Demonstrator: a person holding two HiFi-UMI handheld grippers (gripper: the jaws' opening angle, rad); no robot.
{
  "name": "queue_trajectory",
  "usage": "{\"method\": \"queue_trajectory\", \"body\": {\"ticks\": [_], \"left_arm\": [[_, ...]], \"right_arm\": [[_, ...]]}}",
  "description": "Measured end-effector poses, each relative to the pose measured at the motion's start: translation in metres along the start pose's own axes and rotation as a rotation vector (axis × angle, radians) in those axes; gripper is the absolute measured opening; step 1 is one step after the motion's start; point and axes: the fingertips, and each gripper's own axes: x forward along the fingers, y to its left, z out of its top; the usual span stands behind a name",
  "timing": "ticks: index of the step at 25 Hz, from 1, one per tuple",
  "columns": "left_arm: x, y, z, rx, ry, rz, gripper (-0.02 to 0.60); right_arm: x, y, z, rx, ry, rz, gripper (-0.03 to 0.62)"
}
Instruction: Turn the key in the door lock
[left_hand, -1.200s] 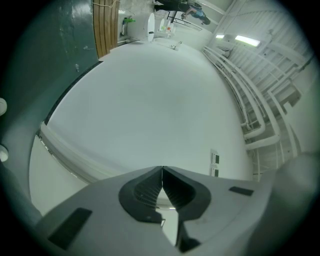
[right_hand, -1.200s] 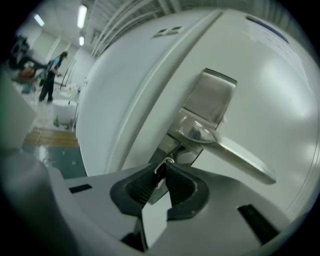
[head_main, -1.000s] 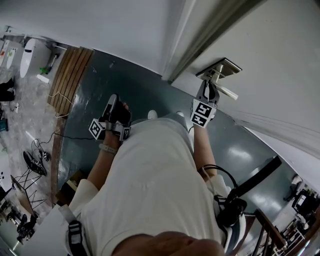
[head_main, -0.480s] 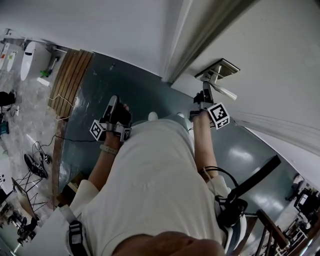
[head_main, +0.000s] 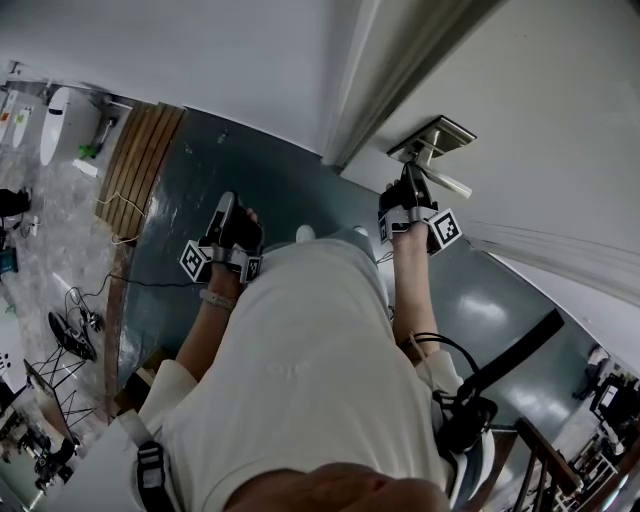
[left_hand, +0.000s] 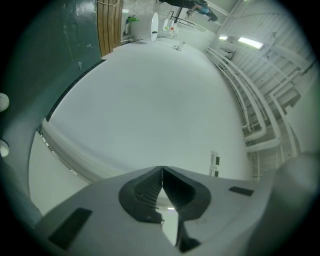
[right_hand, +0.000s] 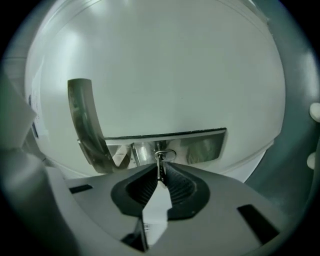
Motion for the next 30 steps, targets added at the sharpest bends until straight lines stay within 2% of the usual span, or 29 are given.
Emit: {"method": "queue_trajectory", "body": {"ticks": [3,5,6,8,12,14,16,18,20,24,30], "left_arm": [[-0.001,0.001,0.001,-0.005,-0.005,-0.001,0.008],[-0.001,0.002,0.002,-0.008,-0.008,-0.003,0.008],[-0.001,0.003,0.003,-0.011,-0.009,-0.002,0.008],[-0.002,0.005,0.004,-0.018,-0.011,0.001,0.008],[0.001,0.007,0.001,-0.030,0.000,0.003,0.008],[0.003,0.008,-0.002,-0.038,0.010,0.004,0.008],[0.002,0.006,-0.004,-0.046,0.015,0.005,0.008],[0.003,0.006,-0.005,-0.051,0.017,0.006,0.008],[0.004,0.009,-0.007,-0.051,0.024,0.008,0.008],[0.003,0.009,-0.008,-0.056,0.023,0.012,0.008],[0.000,0.008,-0.002,-0.057,0.002,0.014,0.008]], "right_arm": [[-0.007,0.005,0.002,-0.166,0.036,-0.027,0.046],[-0.017,0.012,0.008,-0.362,0.031,-0.084,0.046],[-0.023,0.016,0.012,-0.505,0.033,-0.114,0.046],[-0.035,0.024,0.015,-0.912,0.074,-0.184,0.046],[-0.045,0.030,-0.018,-1.865,0.310,-0.285,0.049],[-0.046,0.025,-0.029,-2.230,0.392,-0.346,0.055],[-0.047,0.020,-0.035,-2.483,0.434,-0.387,0.057],[-0.043,0.015,-0.040,-2.624,0.452,-0.404,0.064],[-0.037,0.007,-0.039,-2.694,0.465,-0.425,0.077],[-0.021,0.005,-0.034,-2.735,0.461,-0.484,0.081],[0.000,0.005,-0.032,-2.808,0.429,-0.521,0.104]]}}
